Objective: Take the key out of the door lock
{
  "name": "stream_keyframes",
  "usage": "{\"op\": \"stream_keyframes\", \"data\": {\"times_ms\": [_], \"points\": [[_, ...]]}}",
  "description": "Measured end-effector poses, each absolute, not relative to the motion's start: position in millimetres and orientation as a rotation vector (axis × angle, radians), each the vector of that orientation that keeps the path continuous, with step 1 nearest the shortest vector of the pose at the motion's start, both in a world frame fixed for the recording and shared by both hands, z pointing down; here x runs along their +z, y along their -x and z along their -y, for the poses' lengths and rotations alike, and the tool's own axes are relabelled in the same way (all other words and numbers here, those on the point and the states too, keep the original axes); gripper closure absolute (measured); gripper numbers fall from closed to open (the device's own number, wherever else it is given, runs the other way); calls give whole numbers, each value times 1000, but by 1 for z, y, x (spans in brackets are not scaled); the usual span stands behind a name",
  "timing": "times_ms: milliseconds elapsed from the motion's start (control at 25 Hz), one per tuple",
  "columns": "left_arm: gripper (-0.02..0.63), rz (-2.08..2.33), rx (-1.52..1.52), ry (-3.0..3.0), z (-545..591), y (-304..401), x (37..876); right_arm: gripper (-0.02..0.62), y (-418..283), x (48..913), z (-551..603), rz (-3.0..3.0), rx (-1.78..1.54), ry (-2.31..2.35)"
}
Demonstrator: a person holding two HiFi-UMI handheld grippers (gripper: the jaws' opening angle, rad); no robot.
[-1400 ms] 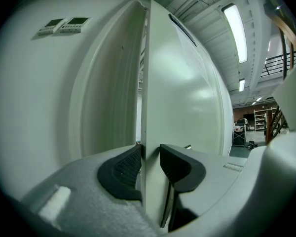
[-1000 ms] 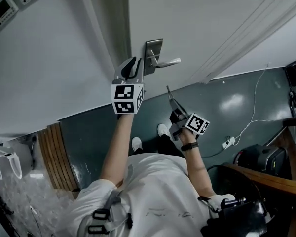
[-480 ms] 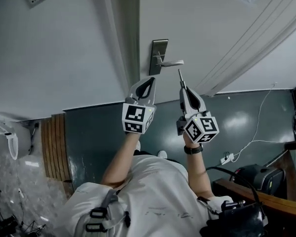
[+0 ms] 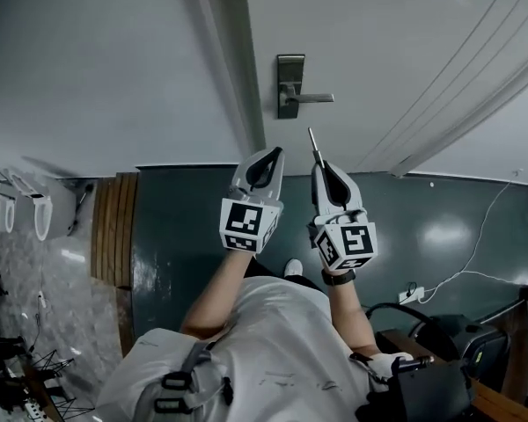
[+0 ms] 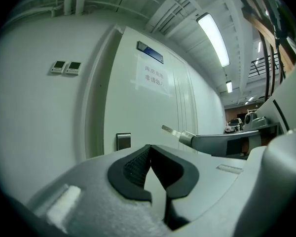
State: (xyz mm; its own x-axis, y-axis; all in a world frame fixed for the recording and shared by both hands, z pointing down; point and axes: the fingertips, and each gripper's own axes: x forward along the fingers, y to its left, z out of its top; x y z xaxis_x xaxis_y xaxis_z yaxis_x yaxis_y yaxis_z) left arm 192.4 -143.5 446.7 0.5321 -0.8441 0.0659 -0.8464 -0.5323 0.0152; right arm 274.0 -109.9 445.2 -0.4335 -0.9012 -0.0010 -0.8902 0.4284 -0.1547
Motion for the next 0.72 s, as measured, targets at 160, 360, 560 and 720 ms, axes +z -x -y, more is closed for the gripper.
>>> {"op": "stream_keyframes", "data": {"times_ms": [160, 360, 560, 720], "points": [[606, 1526, 91, -2738, 136, -197, 445, 571, -271, 444, 107, -2579, -202, 1619], [606, 1495, 46, -2753, 141, -201, 435, 571, -273, 437, 108, -2588, -134, 1640], [606, 1332, 75, -2747, 151, -215, 455, 572, -277, 456, 118, -2527, -235, 1723], [606, 1321, 55, -2762, 154, -204, 456, 572, -269, 453, 129, -2510, -203, 1754]]}}
